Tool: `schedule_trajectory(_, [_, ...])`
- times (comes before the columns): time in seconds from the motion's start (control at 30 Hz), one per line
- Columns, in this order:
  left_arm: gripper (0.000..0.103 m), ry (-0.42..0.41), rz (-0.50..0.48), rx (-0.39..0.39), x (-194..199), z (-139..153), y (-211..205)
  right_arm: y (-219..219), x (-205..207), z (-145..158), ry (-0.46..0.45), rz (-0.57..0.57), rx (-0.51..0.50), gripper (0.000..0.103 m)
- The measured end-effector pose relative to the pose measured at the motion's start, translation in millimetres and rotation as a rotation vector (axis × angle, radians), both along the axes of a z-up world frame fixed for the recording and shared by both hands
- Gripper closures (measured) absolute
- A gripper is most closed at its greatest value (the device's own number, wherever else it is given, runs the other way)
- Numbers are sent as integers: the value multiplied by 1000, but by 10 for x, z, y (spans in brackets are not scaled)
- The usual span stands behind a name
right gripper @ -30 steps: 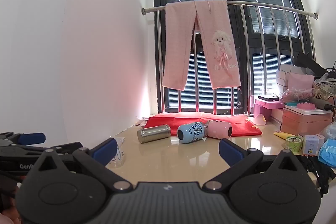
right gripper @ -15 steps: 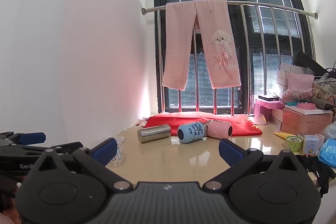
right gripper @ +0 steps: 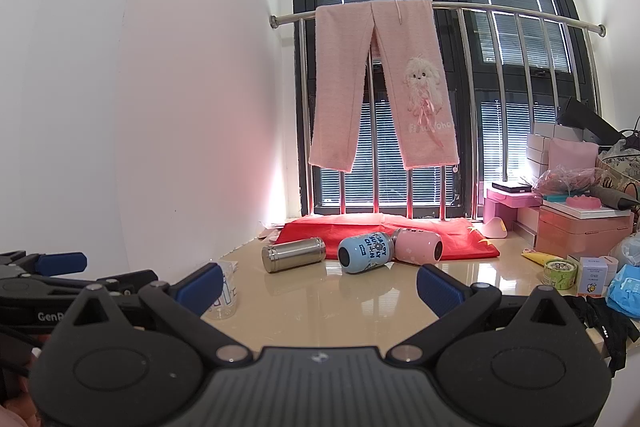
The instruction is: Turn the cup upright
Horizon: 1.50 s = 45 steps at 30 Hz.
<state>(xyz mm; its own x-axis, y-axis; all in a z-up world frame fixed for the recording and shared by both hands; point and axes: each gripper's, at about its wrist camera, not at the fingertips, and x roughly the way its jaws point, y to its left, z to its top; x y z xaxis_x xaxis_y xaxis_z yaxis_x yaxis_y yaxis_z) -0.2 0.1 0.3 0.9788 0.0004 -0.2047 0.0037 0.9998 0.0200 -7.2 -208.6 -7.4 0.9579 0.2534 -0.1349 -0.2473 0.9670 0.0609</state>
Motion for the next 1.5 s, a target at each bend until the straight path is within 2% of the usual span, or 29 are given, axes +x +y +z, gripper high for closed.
schedule_trajectory(1.17, [0,1,-13,2,24,8,-10,-6,42,19,1,5,-6,0])
schedule_trajectory(1.37, [0,45,-64,5,381,29,-114,-66,247,-12,39,6,-14,0])
schedule_trajectory(1.5, [0,74,-78,6,744,61,-187,-185,585,-1,71,-4,-13,0])
